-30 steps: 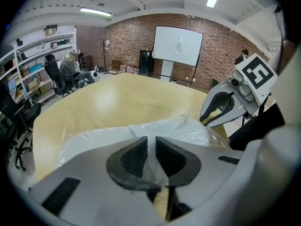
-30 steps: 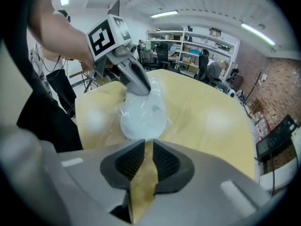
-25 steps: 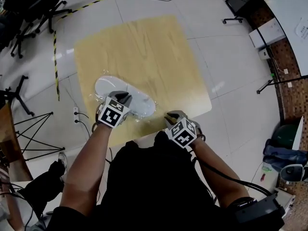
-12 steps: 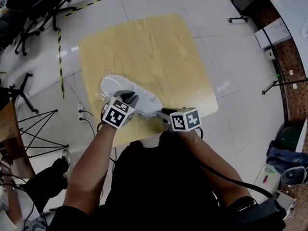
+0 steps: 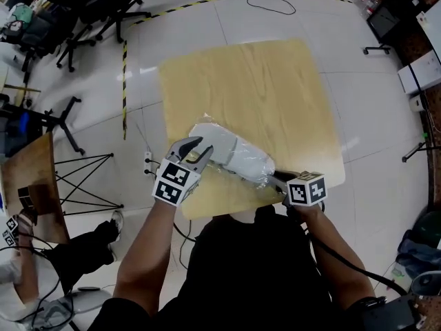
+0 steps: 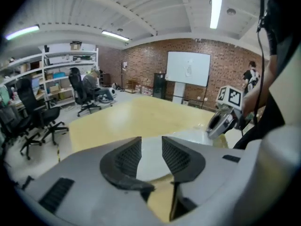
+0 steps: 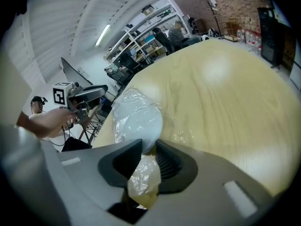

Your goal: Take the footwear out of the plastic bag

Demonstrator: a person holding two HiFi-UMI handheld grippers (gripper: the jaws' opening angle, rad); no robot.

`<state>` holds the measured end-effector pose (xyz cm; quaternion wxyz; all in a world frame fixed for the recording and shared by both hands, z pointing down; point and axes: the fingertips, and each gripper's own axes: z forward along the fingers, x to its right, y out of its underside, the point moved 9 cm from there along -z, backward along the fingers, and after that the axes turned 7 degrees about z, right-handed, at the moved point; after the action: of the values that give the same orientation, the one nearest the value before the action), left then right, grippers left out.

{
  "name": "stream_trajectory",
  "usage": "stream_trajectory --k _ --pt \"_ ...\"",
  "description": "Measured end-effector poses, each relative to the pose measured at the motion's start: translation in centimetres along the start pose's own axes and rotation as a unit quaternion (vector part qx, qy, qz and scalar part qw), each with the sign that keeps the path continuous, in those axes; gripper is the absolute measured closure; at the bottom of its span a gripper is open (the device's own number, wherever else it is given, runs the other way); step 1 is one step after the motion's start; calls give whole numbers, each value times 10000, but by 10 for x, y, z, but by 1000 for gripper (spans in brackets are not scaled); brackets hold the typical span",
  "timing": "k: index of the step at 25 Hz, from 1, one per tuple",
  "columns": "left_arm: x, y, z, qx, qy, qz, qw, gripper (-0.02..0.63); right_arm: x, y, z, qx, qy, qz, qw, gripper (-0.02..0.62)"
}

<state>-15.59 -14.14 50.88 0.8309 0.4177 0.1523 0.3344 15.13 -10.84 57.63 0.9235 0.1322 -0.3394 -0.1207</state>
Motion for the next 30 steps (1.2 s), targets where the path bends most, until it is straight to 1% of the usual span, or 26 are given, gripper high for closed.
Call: stream_trajectory --k 1,2,3,4,5,6,7,9,10,11,12,14,18,20,25,30 --pt "-13 8 -3 -232 -133 16 9996 465 2 -3 -2 -50 43 -155 9999 500" --pt "-24 16 -4 -493 -145 90 9986 454 2 -6 -4 -110 92 -342 9993 499" --pt "-32 23 -3 -757 -51 245 9968 413 2 -10 -4 -178 133 -543 9983 499" --pt "-37 29 -1 -1005 118 483 9937 395 1 -15 -3 -252 162 -745 9968 499" --pt "-38 33 3 -1232 337 780 9887 387 -1 -19 -3 -330 186 -944 9948 497" --pt "-35 37 7 -1436 591 1111 9816 383 -2 -23 -3 -413 213 -1138 9924 497" --pt "-29 38 12 -1605 864 1456 9724 375 -3 -27 -3 -494 245 -1326 9896 497" --pt "-16 39 18 -1822 1341 2071 9518 370 -5 -37 0 -643 308 -1677 9833 497" --pt "-12 40 20 -1898 1491 2264 9437 375 -6 -41 2 -707 335 -1814 9803 497" --pt "-10 40 21 -1954 1579 2362 9387 381 -6 -45 4 -754 358 -1904 9781 497" --pt "-10 40 23 -1986 1627 2382 9367 383 -5 -49 5 -772 370 -1944 9772 497" --pt "-11 40 24 -2015 1691 2304 9369 392 -2 -56 6 -725 329 -1874 9791 499" --pt "-10 41 25 -2041 1799 2201 9368 409 7 -59 4 -577 113 -1467 9874 509" --pt "-8 40 26 -2058 1869 2257 9337 426 11 -59 2 -505 62 -1343 9896 512" --pt "-9 36 28 -2117 1936 2432 9266 440 17 -65 -3 -270 66 -1153 9929 523" --pt "-11 38 28 -2217 1909 2571 9210 457 26 -69 -12 -184 149 -1064 9940 528"
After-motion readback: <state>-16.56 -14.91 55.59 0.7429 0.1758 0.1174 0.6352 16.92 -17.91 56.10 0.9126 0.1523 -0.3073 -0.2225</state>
